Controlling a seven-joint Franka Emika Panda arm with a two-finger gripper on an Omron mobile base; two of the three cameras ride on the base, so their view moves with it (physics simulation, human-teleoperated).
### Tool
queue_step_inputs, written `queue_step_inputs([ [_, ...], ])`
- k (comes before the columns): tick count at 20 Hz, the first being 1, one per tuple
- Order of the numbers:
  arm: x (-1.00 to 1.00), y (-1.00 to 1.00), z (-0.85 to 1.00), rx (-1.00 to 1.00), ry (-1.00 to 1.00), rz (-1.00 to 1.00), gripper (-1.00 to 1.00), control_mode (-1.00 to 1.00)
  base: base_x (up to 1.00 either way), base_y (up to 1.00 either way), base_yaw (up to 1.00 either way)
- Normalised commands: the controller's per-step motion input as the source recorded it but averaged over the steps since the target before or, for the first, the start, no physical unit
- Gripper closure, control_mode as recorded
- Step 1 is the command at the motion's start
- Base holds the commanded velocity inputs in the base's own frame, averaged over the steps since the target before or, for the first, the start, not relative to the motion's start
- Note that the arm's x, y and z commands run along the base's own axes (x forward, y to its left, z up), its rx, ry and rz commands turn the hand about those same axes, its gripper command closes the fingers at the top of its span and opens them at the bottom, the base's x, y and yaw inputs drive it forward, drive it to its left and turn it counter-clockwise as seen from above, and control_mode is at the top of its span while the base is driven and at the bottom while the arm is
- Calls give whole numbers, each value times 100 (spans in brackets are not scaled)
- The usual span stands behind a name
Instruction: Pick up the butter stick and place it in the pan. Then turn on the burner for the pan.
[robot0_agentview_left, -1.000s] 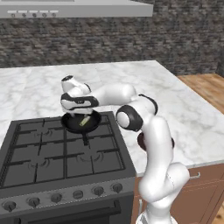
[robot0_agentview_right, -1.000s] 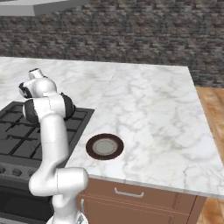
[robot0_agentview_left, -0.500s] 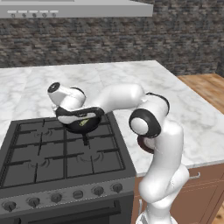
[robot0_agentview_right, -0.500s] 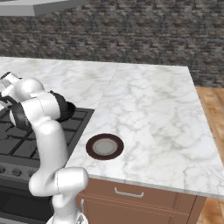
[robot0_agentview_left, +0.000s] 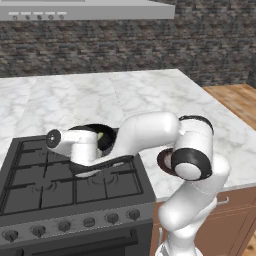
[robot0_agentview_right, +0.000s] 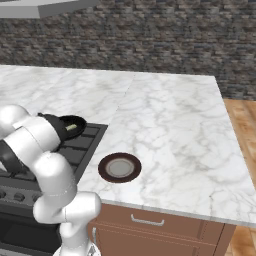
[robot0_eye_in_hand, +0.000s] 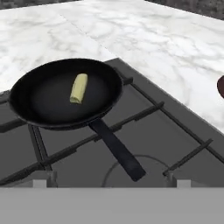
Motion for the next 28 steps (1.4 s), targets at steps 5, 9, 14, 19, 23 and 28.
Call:
queue_step_inputs([
  [5,-100,0,-10,-7,-27,-4,-100,-100,0,0,0],
  [9,-100,0,-22,-9,-22,-3,-100,-100,0,0,0],
  [14,-100,-8,-51,-3,-11,-5,-100,-100,0,0,0],
  [19,-76,-5,-69,-3,0,-4,-100,-100,0,0,0],
  [23,-50,-13,-70,-2,-4,0,-100,-100,0,0,0],
  [28,-38,-37,-29,-1,-14,1,-100,-100,0,0,0],
])
